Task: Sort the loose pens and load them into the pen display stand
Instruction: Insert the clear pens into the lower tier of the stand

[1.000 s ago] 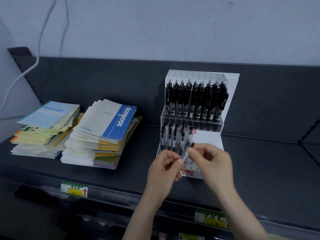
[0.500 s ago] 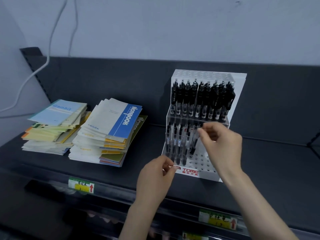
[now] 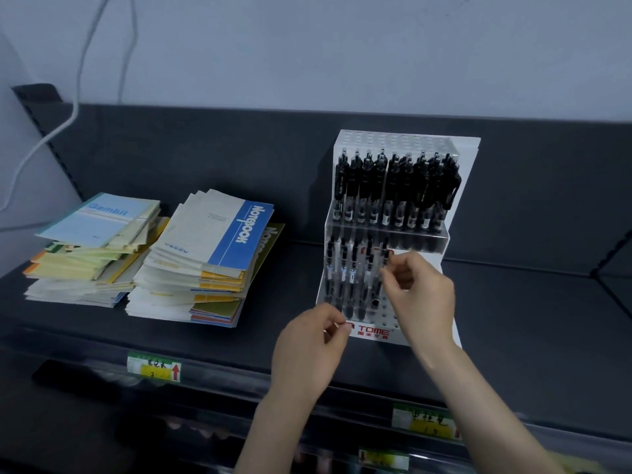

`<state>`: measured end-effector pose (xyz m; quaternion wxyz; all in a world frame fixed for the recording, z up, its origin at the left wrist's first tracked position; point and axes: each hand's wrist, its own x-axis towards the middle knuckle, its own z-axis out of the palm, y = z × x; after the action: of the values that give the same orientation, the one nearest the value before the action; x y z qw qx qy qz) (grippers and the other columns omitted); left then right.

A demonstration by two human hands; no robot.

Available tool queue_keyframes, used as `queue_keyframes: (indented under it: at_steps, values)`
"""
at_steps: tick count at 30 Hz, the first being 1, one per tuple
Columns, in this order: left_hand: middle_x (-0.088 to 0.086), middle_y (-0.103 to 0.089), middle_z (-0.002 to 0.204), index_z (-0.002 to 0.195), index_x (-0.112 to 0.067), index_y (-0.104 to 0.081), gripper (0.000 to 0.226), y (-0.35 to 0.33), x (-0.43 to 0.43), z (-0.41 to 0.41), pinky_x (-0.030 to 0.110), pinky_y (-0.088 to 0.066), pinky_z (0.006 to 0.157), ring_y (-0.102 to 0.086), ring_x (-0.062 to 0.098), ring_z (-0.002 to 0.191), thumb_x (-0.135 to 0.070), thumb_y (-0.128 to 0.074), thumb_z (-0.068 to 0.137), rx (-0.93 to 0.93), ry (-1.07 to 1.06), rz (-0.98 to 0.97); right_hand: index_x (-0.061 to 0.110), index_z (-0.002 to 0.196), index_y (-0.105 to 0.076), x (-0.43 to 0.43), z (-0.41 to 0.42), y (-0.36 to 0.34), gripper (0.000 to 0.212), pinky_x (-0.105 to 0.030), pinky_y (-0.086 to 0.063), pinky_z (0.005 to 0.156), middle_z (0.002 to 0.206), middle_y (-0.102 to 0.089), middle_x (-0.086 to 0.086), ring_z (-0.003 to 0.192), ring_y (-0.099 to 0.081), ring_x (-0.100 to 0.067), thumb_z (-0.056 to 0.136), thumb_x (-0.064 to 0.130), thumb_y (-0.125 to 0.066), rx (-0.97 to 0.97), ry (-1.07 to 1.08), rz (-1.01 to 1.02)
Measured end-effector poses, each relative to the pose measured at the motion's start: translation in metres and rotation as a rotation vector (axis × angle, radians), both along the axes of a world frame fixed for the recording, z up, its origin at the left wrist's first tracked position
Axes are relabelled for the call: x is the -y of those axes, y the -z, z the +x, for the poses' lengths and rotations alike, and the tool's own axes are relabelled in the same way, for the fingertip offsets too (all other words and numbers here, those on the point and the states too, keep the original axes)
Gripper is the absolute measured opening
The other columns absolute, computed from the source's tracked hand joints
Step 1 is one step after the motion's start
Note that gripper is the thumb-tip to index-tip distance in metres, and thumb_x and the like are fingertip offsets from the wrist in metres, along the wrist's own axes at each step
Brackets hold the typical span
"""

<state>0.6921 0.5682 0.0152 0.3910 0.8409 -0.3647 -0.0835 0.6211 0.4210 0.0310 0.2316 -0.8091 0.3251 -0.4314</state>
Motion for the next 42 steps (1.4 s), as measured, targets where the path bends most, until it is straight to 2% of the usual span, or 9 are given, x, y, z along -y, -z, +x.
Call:
queue_keyframes:
  at_steps: [3, 7, 12, 16, 19, 23, 29, 34, 42]
  values:
    - [-0.016, -0.061, 0.076, 0.09, -0.035, -0.062, 0.002, 0.003, 0.001, -0.001, 0.011, -0.041, 0.059, -0.057, -0.001, 0.072, -0.036, -0.06, 0.091, 0.007, 0.037, -0.001, 0.016, 0.087, -0.07, -0.004, -0.014, 0.008, 0.007, -0.025, -0.052, 0.067, 0.08, -0.071, 0.006, 0.072, -0.067, -0.014, 0.082, 0.011, -0.07, -0.098, 0.016, -0.009]
    - [-0.017, -0.062, 0.081, 0.097, -0.033, -0.063, 0.008, 0.003, 0.009, -0.006, 0.012, -0.044, 0.062, -0.057, -0.001, 0.074, -0.038, -0.06, 0.091, 0.053, 0.116, -0.003, 0.015, 0.107, -0.07, -0.02, -0.046, 0.016, 0.025, -0.023, -0.046, 0.078, 0.102, -0.071, 0.002, 0.093, -0.067, -0.017, 0.083, 0.012, -0.07, -0.13, 0.118, 0.001]
    - [-0.016, -0.064, 0.103, 0.107, -0.03, -0.061, 0.017, 0.003, 0.032, -0.026, 0.027, -0.051, 0.08, -0.059, 0.002, 0.094, -0.038, -0.059, 0.092, 0.111, 0.302, 0.033, 0.014, 0.126, -0.059, -0.029, -0.083, 0.023, 0.041, -0.026, -0.044, 0.087, 0.125, -0.063, 0.0, 0.118, -0.056, -0.019, 0.086, 0.02, -0.065, -0.322, 0.223, 0.036]
    - [-0.011, -0.059, 0.122, 0.125, -0.028, -0.055, 0.033, 0.004, 0.046, -0.049, 0.028, -0.046, 0.092, -0.053, 0.008, 0.114, -0.04, -0.055, 0.094, 0.216, 0.419, 0.09, 0.004, 0.136, -0.047, -0.031, -0.125, 0.033, 0.058, -0.034, -0.039, 0.103, 0.137, -0.052, -0.012, 0.132, -0.043, -0.027, 0.086, 0.024, -0.067, -0.479, 0.279, 0.093]
    - [-0.009, -0.053, 0.132, 0.134, -0.027, -0.046, 0.042, 0.002, 0.056, -0.074, 0.026, -0.04, 0.097, -0.045, 0.012, 0.123, -0.043, -0.052, 0.095, 0.293, 0.473, 0.122, -0.002, 0.136, -0.045, -0.029, -0.161, 0.039, 0.066, -0.041, -0.037, 0.106, 0.138, -0.049, -0.018, 0.134, -0.04, -0.032, 0.082, 0.027, -0.072, -0.58, 0.322, 0.107]
    - [-0.006, -0.044, 0.14, 0.142, -0.025, -0.037, 0.054, -0.001, 0.066, -0.111, 0.027, -0.037, 0.1, -0.038, 0.014, 0.129, -0.045, -0.052, 0.095, 0.366, 0.532, 0.18, -0.002, 0.137, -0.042, -0.023, -0.207, 0.035, 0.072, -0.043, -0.035, 0.109, 0.14, -0.047, -0.018, 0.135, -0.038, -0.034, 0.08, 0.03, -0.073, -0.677, 0.353, 0.122]
    - [-0.003, -0.041, 0.144, 0.144, -0.023, -0.034, 0.06, -0.013, 0.083, -0.183, 0.033, -0.04, 0.103, -0.036, 0.017, 0.133, -0.046, -0.054, 0.093, 0.421, 0.548, 0.252, 0.011, 0.149, -0.02, -0.008, -0.288, 0.013, 0.076, -0.026, -0.015, 0.115, 0.156, -0.024, -0.003, 0.145, -0.015, -0.017, 0.091, 0.045, -0.055, -0.707, 0.273, 0.134]
    - [-0.003, -0.043, 0.142, 0.143, -0.023, -0.035, 0.059, -0.026, 0.098, -0.272, 0.035, -0.044, 0.098, -0.038, 0.019, 0.132, -0.046, -0.055, 0.092, 0.429, 0.555, 0.286, 0.012, 0.15, -0.02, 0.005, -0.374, -0.008, 0.077, -0.026, -0.018, 0.114, 0.155, -0.025, -0.001, 0.144, -0.018, -0.016, 0.09, 0.044, -0.056, -0.695, 0.258, 0.106]
    - [-0.001, -0.046, 0.141, 0.141, -0.02, -0.037, 0.058, -0.037, 0.127, -0.4, 0.034, -0.041, 0.101, -0.04, 0.019, 0.132, -0.046, -0.056, 0.092, 0.463, 0.614, 0.327, 0.011, 0.149, -0.021, 0.026, -0.508, -0.026, 0.079, -0.027, -0.02, 0.114, 0.154, -0.027, -0.002, 0.142, -0.022, -0.017, 0.088, 0.045, -0.058, -0.701, 0.302, 0.077]
